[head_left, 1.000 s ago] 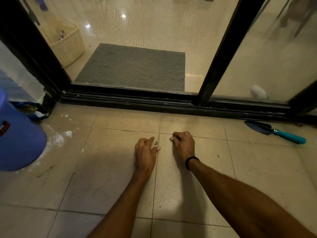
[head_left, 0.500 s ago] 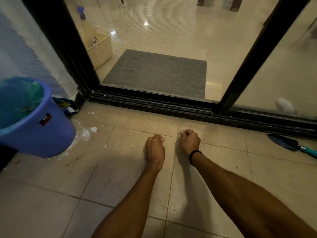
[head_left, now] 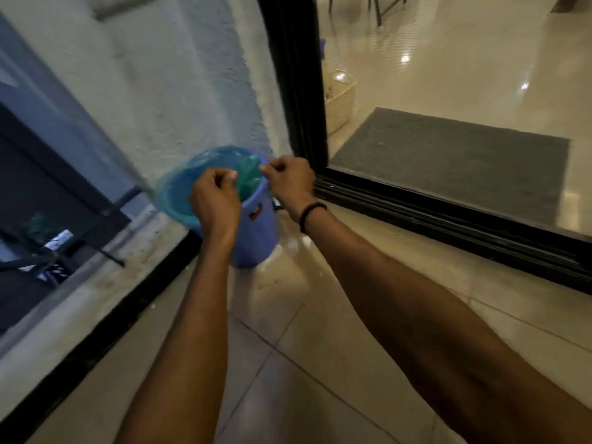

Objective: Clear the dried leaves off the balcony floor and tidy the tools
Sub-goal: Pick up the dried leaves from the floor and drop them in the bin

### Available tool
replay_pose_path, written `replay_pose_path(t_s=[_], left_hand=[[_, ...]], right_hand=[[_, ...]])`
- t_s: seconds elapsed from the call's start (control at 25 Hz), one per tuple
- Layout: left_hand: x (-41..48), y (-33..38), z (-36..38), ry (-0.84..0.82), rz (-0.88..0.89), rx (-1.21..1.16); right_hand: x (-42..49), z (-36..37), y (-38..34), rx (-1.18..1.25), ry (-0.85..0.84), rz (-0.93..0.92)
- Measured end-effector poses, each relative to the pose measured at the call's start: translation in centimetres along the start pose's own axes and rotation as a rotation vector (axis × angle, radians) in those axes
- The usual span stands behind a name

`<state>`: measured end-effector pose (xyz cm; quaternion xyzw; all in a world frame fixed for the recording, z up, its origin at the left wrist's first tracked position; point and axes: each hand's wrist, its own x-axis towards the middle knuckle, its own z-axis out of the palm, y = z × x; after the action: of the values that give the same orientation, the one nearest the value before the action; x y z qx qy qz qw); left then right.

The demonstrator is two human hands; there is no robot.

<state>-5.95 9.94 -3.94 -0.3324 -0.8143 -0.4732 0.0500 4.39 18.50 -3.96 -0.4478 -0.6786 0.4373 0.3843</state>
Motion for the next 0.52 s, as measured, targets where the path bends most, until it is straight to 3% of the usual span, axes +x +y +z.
replay_pose_path(t_s=[0.16, 0.28, 0.52], left_hand=[[3.0, -2.9, -3.0, -0.136, -0.15, 0.206], [2.2, -2.3, -3.6, -0.058, -0.085, 0.175], [-2.1, 2.8, 0.0, 0.107, 0.124, -0.072]], right_hand=[[0.4, 6.3, -3.9, -0.185, -0.147, -0.025], [-0.3, 6.9, -3.8, -0.345, -0.142, -0.133], [-0.2, -1.1, 0.1, -0.371, 0.161, -0.175]])
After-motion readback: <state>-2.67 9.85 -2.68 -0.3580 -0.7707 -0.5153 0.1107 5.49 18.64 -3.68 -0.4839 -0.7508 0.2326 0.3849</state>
